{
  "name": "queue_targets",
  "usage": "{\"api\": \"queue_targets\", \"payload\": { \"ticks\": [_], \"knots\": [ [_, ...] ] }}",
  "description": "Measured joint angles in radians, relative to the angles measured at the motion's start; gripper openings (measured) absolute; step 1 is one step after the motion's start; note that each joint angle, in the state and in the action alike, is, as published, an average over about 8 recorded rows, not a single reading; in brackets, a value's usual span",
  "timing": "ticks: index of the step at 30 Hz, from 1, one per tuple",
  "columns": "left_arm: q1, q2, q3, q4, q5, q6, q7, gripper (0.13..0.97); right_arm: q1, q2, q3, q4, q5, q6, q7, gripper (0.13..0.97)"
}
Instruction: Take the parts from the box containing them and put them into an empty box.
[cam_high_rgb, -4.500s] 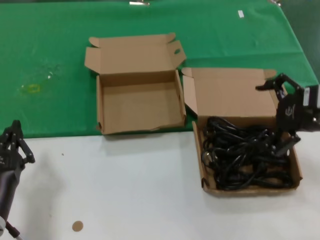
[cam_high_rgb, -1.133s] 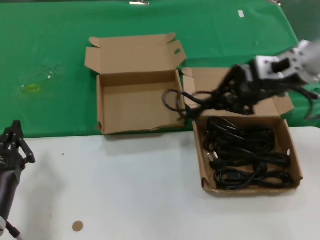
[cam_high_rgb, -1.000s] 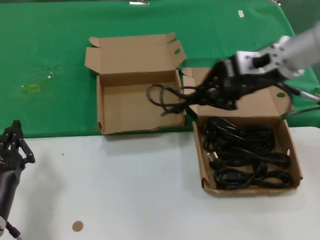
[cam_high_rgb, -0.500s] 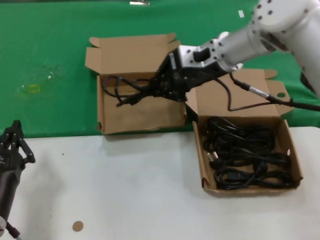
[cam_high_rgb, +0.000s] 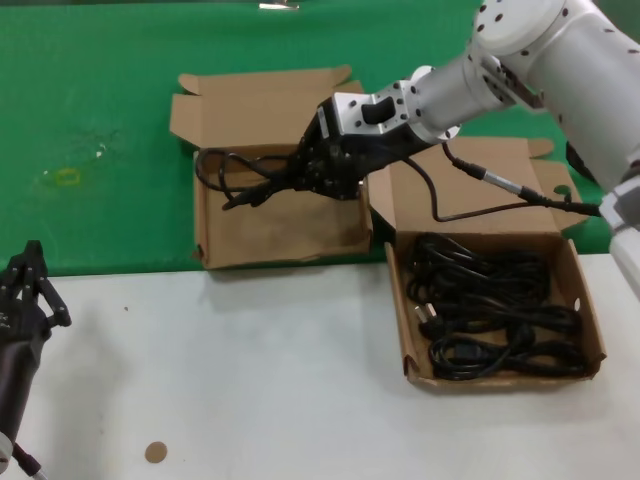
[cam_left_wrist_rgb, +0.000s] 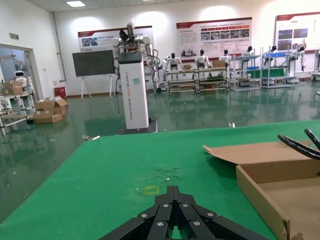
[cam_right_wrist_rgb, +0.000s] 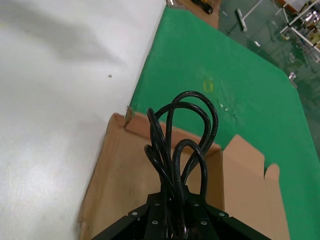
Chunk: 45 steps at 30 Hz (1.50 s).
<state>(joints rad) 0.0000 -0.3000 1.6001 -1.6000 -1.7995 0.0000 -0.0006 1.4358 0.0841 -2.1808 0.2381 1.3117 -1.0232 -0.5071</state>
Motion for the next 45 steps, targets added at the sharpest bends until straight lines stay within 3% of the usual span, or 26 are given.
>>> {"api": "queue_targets", "payload": {
  "ticks": [20,29,45],
  "knots": [
    [0.000,0.000,0.000,0.000,0.000,0.000,0.000,0.144,0.039,-0.033,0.035,-0.128,0.006,0.055,-0.091,0.253],
    [0.000,0.000,0.000,0.000,0.000,0.000,0.000,0.144,0.033,-0.022,0.042,-0.096,0.007,0.050,-0.078,0.381],
    [0.000,0.000,0.000,0.000,0.000,0.000,0.000,0.157,-0.059,0.000,0.076,0.010,0.036,0.105,-0.032,0.754]
  ]
}}
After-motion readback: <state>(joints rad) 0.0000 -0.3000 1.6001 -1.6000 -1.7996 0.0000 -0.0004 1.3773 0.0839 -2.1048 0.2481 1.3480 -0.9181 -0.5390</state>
